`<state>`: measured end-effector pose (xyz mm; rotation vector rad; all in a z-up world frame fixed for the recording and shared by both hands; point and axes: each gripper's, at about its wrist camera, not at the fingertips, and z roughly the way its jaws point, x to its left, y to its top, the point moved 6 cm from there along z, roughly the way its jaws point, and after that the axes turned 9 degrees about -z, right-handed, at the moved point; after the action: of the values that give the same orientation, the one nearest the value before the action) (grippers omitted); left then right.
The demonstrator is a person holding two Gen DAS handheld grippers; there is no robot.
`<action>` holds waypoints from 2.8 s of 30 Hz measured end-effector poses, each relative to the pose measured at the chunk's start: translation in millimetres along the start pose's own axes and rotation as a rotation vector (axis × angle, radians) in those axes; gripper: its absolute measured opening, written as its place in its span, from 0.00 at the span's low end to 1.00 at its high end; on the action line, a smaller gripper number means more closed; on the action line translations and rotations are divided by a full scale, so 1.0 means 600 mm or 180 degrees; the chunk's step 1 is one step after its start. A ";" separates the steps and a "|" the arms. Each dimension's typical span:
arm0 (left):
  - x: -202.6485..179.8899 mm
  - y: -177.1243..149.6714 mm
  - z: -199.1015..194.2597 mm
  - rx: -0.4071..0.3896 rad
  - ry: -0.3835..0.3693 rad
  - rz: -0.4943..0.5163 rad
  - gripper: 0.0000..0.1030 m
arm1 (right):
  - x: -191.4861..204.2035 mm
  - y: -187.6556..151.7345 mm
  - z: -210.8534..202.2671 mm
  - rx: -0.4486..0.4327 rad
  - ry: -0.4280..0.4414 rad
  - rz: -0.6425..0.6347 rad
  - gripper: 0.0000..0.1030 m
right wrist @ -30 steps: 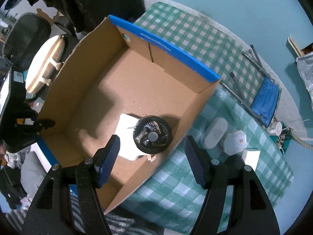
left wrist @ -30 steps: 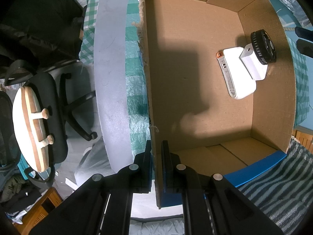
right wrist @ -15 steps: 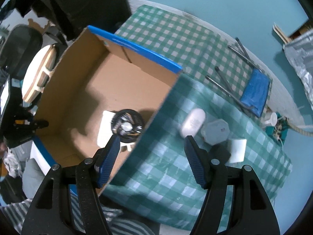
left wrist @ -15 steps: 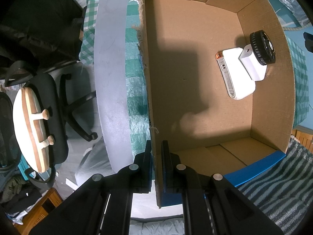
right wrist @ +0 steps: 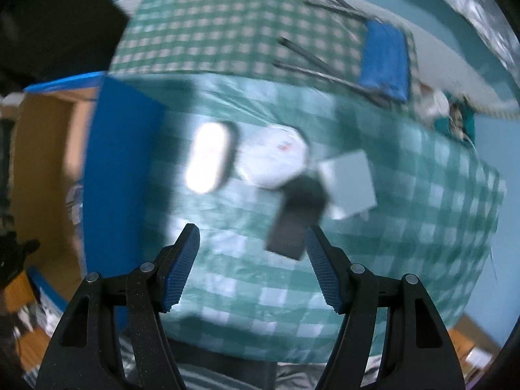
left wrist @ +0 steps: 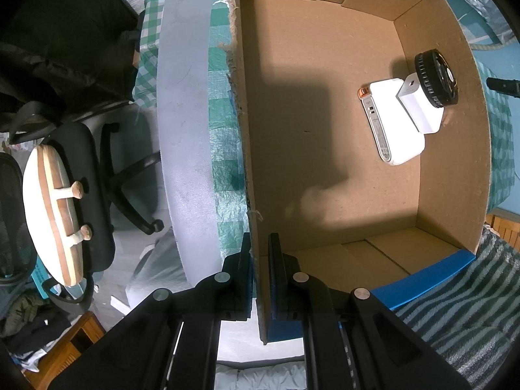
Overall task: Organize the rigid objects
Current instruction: 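Move the right gripper back over the table to the black charger, then grasp the black charger with the right gripper, then carry the black charger into the box and release it with the right gripper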
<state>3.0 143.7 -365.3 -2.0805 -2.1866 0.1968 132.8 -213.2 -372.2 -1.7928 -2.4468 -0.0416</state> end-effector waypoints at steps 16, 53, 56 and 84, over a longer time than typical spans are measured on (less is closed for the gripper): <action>0.002 -0.002 0.000 0.0000 -0.0002 0.0002 0.08 | -0.041 -0.010 0.081 0.0205 0.0157 0.0522 0.56; 0.007 0.000 0.001 0.0015 -0.0005 0.0013 0.08 | 0.030 -0.056 0.020 0.0087 0.0121 -0.0137 0.36; 0.008 0.001 0.001 0.0014 -0.0007 0.0013 0.08 | 0.052 -0.053 0.001 0.0044 0.0146 -0.0232 0.36; 0.007 0.002 0.001 0.0010 -0.0004 0.0013 0.08 | 0.317 -0.024 -0.093 -0.0192 0.0393 -0.1311 0.36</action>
<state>3.9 147.7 -366.3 -2.0839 -2.1817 0.2017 66.5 -41.7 -296.7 -1.2327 -2.6994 -0.2530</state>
